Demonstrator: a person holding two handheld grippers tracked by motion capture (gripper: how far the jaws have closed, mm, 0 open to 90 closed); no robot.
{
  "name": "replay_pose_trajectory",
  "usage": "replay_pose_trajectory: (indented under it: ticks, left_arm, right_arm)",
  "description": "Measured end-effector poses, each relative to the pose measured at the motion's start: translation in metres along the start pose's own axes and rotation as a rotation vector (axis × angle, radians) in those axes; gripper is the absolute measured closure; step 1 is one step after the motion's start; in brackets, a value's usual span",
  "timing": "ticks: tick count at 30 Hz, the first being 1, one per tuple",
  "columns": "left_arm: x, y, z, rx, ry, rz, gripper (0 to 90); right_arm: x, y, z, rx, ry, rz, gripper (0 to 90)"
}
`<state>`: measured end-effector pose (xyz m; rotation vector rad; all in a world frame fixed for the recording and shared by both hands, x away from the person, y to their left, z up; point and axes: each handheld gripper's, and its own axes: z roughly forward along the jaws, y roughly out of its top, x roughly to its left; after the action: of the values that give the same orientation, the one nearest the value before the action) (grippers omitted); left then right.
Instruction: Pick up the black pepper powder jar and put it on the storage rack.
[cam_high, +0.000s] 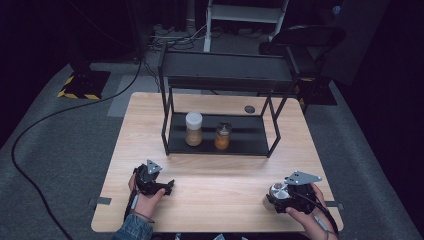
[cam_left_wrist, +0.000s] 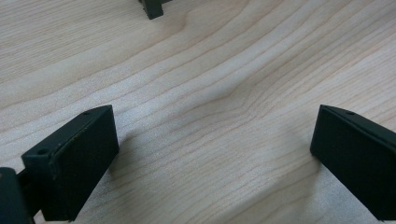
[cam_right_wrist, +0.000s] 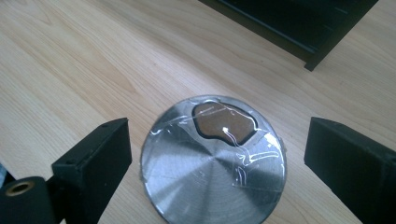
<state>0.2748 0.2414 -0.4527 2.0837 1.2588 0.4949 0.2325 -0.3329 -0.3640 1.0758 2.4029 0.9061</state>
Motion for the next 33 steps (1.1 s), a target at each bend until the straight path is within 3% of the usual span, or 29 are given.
replay_pose_trajectory:
  ticks: [21,28,33]
  left_arm:
    - [0.000,0.000,0.000,0.000,0.000,0.000,1.0]
    - [0.000,0.000,0.000,0.000,0.000,0.000,0.9]
    - [0.000,0.000,0.000,0.000,0.000,0.000,0.9]
  right_arm:
    - [-0.004,-0.010,0.025,0.059,0.030,0.012,17.8]
    - [-0.006,-0.012,0.027,0.071,0.043,0.012,30.2]
    - [-0.006,-0.012,0.027,0.070,0.047,0.010,31.5]
